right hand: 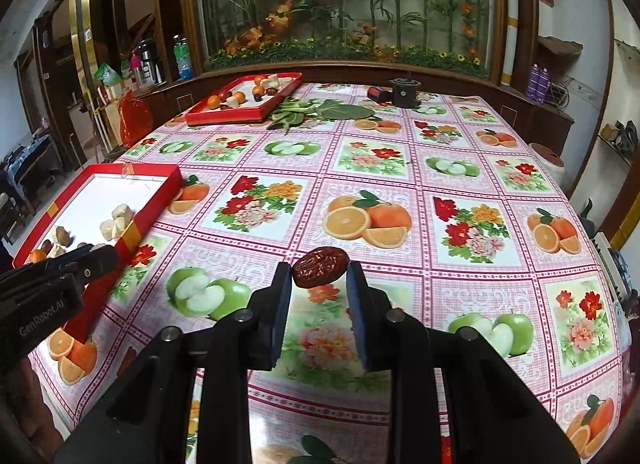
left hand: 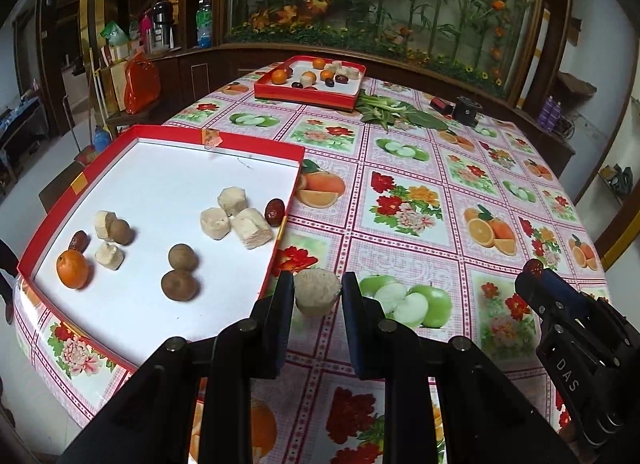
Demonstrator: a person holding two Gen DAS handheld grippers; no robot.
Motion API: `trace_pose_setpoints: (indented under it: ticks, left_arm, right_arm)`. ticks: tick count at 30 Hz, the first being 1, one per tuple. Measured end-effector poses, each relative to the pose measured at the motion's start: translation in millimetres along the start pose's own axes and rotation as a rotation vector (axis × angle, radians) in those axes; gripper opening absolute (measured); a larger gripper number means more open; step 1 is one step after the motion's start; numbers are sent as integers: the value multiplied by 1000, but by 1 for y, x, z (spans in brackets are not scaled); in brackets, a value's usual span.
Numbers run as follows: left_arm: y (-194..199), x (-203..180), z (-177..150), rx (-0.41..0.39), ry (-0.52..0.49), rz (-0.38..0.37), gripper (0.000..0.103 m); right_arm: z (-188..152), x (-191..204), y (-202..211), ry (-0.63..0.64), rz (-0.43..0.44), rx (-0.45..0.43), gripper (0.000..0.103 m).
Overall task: Organize fruits
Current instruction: 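Carry the red date and beige piece over the white tray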
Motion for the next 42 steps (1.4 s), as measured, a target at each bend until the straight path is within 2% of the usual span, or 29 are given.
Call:
trace_pose_setpoints:
  ticks: [7, 28, 42]
  left_arm:
    - [1, 2, -2, -8, 1, 7, 23]
    - [6, 4, -1, -20, 5, 11, 23]
    - [7, 29, 11, -39, 49, 44, 23]
  right_arm:
    - [1, 14, -4, 14, 4, 3, 30]
    - [6, 15, 3, 15, 1, -22, 30]
    - [19, 33, 3, 45, 25, -36, 30]
Point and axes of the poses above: each gripper's, at about its wrist camera, not at the fingertips, and y roughly against the way its jaws point, x to its left, z to its top, the point moved 3 cm from there along -y, roughly the way its jaws point, and after that the axes turned 14 degrees about y, right-handed, at the moved point
